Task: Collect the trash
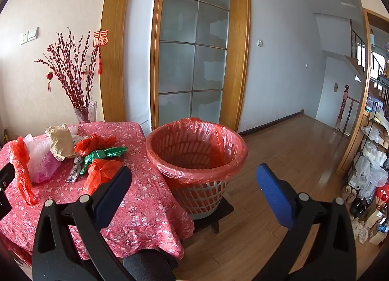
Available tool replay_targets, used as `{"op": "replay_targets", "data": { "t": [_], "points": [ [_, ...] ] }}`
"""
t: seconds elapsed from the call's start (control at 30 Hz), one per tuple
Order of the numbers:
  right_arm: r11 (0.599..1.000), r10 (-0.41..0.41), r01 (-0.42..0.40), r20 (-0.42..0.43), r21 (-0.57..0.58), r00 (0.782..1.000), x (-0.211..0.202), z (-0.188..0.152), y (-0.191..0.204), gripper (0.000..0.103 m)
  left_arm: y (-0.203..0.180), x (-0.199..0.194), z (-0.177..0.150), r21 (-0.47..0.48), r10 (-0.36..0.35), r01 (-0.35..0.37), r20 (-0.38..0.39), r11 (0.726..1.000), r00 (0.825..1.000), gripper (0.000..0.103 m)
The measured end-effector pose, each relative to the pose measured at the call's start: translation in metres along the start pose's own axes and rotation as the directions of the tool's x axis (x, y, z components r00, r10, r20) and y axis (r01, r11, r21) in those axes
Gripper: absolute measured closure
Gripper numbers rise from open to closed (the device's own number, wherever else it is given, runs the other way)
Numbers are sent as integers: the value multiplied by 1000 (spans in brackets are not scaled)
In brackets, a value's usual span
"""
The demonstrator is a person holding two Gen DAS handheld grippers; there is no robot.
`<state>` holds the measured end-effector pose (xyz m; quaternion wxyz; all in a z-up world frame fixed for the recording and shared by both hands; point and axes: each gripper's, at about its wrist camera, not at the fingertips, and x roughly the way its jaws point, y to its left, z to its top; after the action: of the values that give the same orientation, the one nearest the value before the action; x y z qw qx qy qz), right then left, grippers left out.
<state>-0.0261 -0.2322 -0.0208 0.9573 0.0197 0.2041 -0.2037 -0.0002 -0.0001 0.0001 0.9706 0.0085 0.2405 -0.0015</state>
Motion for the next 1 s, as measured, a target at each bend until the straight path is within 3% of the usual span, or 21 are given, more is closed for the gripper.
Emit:
{"op": "replay_targets", "data": {
  "t": [1.0],
  "points": [
    [1000, 0, 0, 0, 0, 1000, 1, 0, 0, 2, 0, 0, 0, 1, 0, 0, -4, 1000, 1000, 4]
  ]
}}
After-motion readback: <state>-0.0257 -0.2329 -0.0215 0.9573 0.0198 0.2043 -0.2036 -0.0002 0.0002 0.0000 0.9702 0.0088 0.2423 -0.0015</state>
